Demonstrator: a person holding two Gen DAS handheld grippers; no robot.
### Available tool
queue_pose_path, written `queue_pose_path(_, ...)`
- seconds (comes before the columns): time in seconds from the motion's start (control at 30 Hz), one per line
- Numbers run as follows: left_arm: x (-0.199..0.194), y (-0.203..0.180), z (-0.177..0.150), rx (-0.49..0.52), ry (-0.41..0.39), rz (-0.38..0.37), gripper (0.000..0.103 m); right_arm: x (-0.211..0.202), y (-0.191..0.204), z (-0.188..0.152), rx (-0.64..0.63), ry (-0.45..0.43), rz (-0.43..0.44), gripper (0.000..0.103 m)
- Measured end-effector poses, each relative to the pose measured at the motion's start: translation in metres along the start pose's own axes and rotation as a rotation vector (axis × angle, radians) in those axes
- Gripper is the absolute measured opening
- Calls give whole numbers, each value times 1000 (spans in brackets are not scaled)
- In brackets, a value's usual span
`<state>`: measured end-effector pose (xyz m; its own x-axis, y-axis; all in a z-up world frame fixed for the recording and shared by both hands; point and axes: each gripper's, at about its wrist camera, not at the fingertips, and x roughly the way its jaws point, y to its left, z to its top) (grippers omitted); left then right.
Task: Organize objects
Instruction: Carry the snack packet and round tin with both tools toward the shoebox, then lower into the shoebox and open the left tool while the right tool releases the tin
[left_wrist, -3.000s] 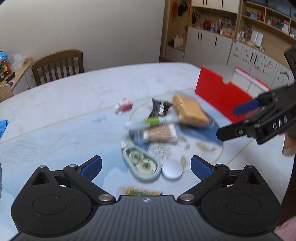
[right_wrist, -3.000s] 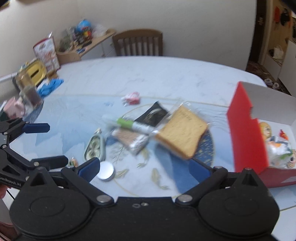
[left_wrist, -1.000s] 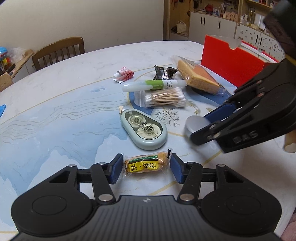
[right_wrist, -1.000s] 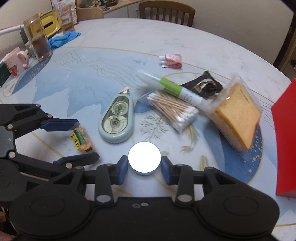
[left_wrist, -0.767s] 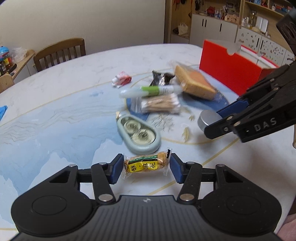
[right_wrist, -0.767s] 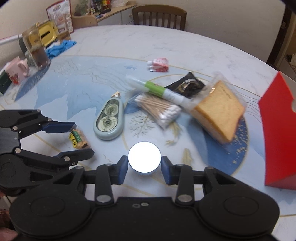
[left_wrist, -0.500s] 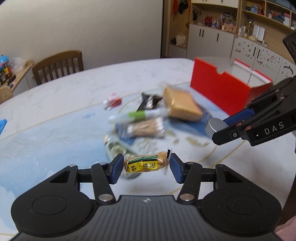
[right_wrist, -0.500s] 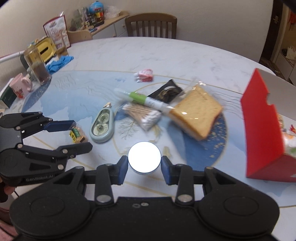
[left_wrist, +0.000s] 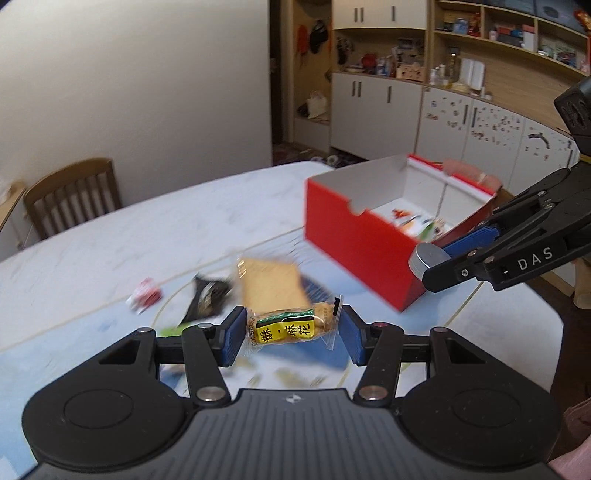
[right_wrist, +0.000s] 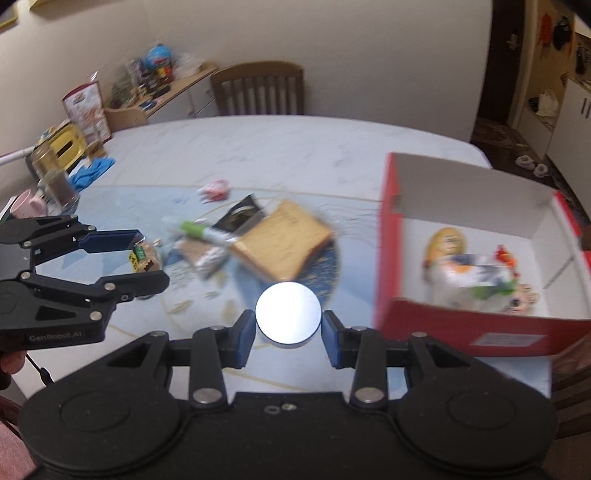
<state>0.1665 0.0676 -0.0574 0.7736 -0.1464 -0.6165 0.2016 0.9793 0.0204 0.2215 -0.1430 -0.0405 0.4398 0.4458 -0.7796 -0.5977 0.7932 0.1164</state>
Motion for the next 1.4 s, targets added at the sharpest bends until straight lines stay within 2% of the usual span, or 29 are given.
queue_pose_path(0.43, 53, -78, 61, 90, -35, -83, 53, -28, -102, 1, 81, -51, -59, 38)
queue_pose_path(0.73, 100, -113, 106, 102, -24, -119, 53, -28, -165, 6, 96, -65, -98, 38)
queue_pose_path(1.03, 152, -136, 148, 160, 9, -127, 53, -15, -204, 11, 102, -65, -136, 38)
queue_pose_path(1.23, 186, -143, 173, 138, 38, -145, 53, -3, -223, 16, 96, -56, -153, 38)
queue_pose_path(1.4, 223, -151, 188, 130, 94, -154, 53, 14, -236, 20, 95, -32, -152, 38)
